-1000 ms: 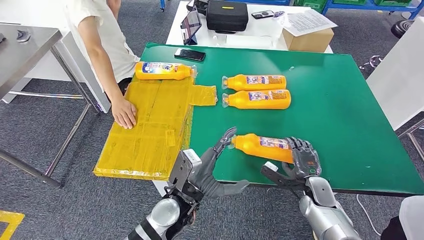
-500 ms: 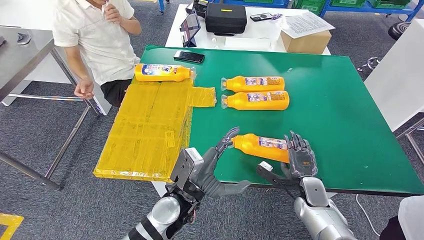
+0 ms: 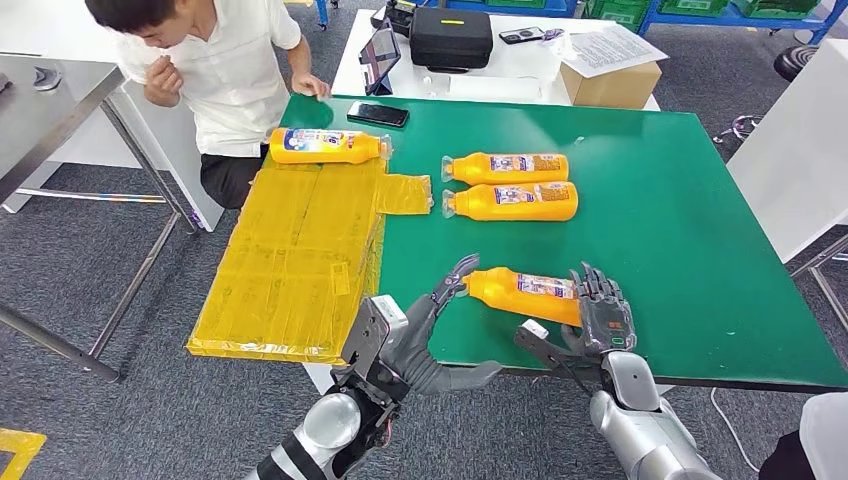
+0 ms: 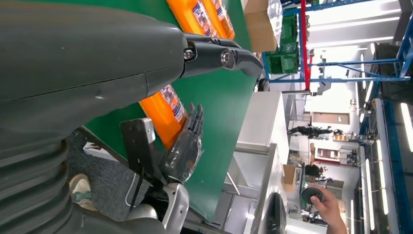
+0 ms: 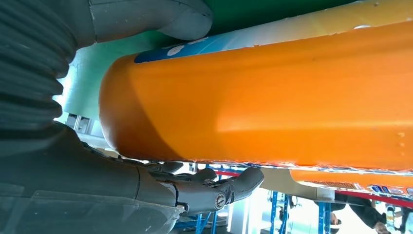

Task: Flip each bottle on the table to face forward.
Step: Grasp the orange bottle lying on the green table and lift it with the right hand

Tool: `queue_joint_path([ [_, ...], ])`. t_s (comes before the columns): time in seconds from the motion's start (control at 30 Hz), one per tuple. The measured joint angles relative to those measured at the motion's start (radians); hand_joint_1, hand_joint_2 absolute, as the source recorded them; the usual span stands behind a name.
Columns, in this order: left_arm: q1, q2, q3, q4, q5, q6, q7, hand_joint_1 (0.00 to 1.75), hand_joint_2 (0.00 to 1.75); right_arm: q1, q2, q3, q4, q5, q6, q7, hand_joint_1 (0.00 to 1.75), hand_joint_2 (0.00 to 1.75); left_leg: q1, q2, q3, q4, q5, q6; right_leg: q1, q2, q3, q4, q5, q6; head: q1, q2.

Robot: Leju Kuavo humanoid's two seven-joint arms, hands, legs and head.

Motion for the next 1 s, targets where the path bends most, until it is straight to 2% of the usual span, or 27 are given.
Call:
queue_joint_path([
  [0.1,0.0,0.0,0.0,0.0,0.0,0.0,0.0,0.0,1.75,-0.001,0.0,0.0,0.002,0.0,0.003,0.0,0.01,1.75,0.0,0.0,0.001,0.0,-0.001,-0.001,0.0,0.0,0.002,0.0,-0.001,0.001,0.0,0.0],
  [0.23,-0.001,0.0,0.0,0.0,0.0,0.0,0.0,0.0,1.75,-0.001,-0.001,0.0,0.003,-0.005,0.012,-0.005,1.75,1.75,0.0,0.0,0.003,0.0,-0.003,-0.002,0.0,0.0,0.003,0.0,-0.002,0.001,0.0,0.0],
  [0.4,-0.004,0.0,0.0,0.0,0.013,-0.009,0.007,0.0,1.75,-0.008,-0.005,-0.012,0.008,-0.068,0.067,-0.066,1.75,1.75,0.0,0.0,0.007,0.0,-0.004,-0.002,0.0,0.001,0.007,-0.001,-0.004,0.002,0.0,0.0],
  [0.63,-0.012,0.0,0.001,0.0,0.033,-0.028,0.018,0.0,1.75,-0.021,-0.011,-0.031,0.016,-0.114,0.095,-0.086,1.75,1.75,0.0,0.0,0.012,0.0,-0.006,0.001,0.0,0.001,0.014,-0.003,-0.005,0.001,0.0,0.0],
  [0.8,-0.019,0.0,0.0,0.0,0.062,-0.046,0.021,0.0,1.75,-0.02,-0.011,-0.105,0.012,-0.299,0.179,-0.227,1.75,1.75,0.001,0.001,0.014,0.0,-0.008,0.001,0.0,0.001,0.016,-0.006,-0.006,0.001,0.0,0.0],
  [1.0,-0.043,-0.003,-0.001,0.01,0.124,-0.064,0.032,0.0,1.75,-0.025,-0.011,-0.164,-0.012,-0.398,0.291,-0.288,1.75,1.75,0.001,0.006,0.016,0.0,-0.011,0.002,0.001,0.006,0.019,-0.007,-0.005,0.001,0.001,0.0],
])
